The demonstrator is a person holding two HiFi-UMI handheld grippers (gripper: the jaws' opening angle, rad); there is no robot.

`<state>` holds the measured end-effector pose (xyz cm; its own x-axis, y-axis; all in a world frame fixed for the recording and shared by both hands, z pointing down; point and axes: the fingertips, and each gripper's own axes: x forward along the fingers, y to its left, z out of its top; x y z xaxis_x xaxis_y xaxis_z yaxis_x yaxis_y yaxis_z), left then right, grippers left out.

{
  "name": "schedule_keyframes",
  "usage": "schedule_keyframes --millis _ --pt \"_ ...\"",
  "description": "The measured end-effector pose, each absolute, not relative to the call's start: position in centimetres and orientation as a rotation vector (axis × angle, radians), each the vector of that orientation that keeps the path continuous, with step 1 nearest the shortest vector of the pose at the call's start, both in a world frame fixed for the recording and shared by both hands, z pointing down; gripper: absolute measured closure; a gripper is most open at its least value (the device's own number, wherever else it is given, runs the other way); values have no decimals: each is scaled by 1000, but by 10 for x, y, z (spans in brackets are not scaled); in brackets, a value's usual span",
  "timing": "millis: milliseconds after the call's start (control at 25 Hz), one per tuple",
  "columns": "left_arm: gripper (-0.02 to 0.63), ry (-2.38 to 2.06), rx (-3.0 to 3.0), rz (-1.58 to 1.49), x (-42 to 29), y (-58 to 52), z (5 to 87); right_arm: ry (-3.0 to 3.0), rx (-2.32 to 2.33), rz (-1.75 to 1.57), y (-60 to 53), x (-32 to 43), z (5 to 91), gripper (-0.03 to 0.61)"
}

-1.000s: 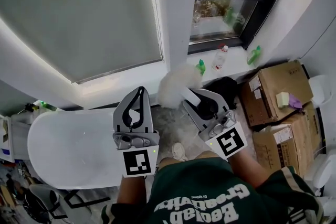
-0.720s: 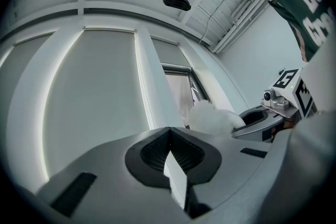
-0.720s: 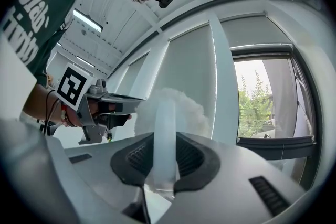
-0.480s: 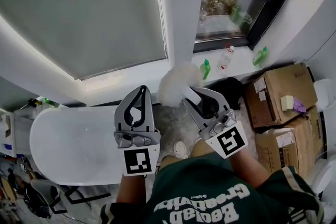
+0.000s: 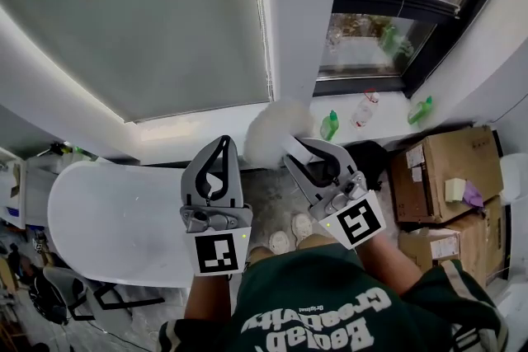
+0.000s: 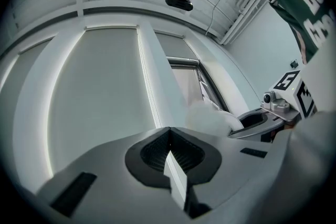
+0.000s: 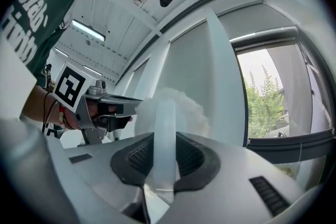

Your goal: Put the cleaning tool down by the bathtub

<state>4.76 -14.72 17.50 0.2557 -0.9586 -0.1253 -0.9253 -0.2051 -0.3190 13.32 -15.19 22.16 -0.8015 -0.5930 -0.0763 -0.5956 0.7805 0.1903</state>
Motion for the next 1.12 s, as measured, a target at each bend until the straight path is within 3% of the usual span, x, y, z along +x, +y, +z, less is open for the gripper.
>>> schedule_keyframes --millis 1120 --pt "607 2072 -1935 -294 -3 -164 186 3019 -564 223 -205 84 233 486"
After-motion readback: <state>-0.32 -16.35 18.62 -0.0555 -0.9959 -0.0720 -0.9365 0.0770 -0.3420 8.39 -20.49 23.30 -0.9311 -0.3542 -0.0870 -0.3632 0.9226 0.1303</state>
